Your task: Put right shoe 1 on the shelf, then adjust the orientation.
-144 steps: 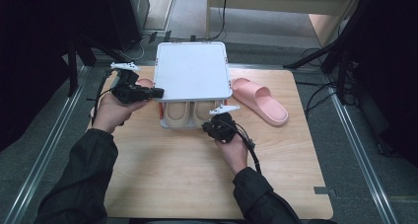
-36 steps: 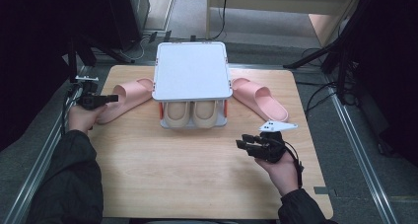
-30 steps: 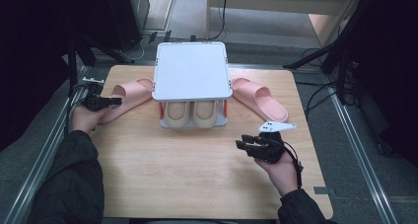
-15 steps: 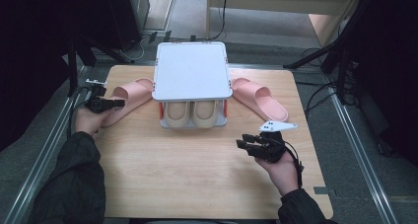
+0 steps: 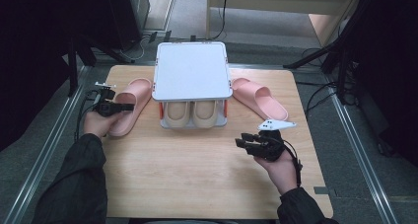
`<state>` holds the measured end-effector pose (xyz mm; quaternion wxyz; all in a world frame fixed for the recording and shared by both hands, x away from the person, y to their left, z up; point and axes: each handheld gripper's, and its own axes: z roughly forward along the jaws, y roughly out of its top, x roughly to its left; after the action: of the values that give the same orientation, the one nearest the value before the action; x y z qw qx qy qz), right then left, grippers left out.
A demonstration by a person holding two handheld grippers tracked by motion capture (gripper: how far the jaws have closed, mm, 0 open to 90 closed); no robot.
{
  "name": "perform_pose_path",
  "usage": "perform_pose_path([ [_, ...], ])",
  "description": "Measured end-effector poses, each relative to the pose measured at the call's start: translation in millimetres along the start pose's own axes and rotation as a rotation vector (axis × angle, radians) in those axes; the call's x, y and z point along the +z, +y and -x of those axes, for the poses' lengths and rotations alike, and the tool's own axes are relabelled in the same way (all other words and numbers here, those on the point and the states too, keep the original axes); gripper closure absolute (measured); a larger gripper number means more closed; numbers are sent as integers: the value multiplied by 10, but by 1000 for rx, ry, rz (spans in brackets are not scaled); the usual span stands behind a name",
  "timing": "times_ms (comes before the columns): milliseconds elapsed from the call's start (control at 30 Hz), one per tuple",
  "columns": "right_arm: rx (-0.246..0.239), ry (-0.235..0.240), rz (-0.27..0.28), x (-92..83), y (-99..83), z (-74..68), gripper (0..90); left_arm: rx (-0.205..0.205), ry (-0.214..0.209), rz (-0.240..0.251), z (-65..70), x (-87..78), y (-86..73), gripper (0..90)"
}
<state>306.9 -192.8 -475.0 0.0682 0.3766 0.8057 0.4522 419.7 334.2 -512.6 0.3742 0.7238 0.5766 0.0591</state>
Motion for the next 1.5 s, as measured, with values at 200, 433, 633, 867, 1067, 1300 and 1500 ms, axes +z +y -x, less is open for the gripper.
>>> perform_pose_path([
  [200,-10,8,-2,18,12,-9,631,16,-10,-11,166,63,2,893],
  [433,-13,11,-9,35,20,-19,631,47,-21,-20,307,109,15,876],
  [633,-19,19,-8,47,38,-14,632,3,-17,65,258,-113,43,835],
  [867,-23,23,-8,72,68,0,632,9,21,109,165,-425,6,682],
  [1067,-28,33,-8,120,111,11,632,-36,32,123,20,-549,-67,560],
  [1300,-33,40,-14,166,141,4,631,-55,52,120,-122,-568,-128,452],
  [1500,-28,39,-11,144,132,9,631,-34,71,111,-147,-503,-122,437],
])
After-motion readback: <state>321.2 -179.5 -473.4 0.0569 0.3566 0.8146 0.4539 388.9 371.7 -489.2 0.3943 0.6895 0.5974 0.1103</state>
